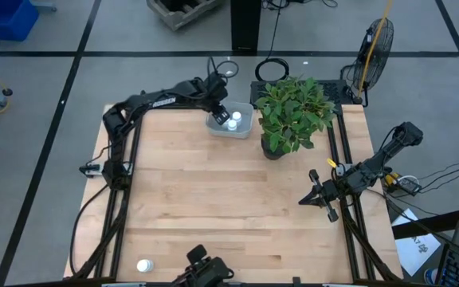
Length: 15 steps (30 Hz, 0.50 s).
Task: Pick and place pill bottles into a basket
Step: Put the white pill bottle into the gray bin
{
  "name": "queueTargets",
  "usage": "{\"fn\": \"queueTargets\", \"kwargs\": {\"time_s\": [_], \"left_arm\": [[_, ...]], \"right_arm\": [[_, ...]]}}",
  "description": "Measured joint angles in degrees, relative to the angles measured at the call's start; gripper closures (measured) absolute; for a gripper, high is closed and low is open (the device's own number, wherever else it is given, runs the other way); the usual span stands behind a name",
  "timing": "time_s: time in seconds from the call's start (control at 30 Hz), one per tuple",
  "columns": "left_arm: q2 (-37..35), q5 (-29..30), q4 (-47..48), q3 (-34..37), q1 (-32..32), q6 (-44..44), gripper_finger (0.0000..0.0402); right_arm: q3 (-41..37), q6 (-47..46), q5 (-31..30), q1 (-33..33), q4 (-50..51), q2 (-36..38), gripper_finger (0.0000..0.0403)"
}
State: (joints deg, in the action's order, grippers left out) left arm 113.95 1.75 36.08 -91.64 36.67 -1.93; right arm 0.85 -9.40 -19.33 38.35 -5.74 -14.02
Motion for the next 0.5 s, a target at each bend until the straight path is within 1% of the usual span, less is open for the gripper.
{"fn": "queueTargets", "kwargs": {"time_s": [0.1,0.23,0.37,0.5], "left_arm": [[1.1,-0.7,-0.1,0.0,0.0,0.1,0.0226],[1.5,-0.7,-0.2,0.0,0.2,0.5,0.0236],[2.0,-0.7,-0.1,0.2,0.2,1.1,0.0235],[2.0,-0.7,-0.4,0.2,0.2,1.6,0.0194]], "right_arm": [[0.0,0.0,0.0,0.0,0.0,0.0,0.0399],[0.0,0.0,0.0,0.0,0.0,0.0,0.0399],[0.0,0.0,0.0,0.0,0.0,0.0,0.0399],[0.0,0.0,0.0,0.0,0.0,0.0,0.0399]]}}
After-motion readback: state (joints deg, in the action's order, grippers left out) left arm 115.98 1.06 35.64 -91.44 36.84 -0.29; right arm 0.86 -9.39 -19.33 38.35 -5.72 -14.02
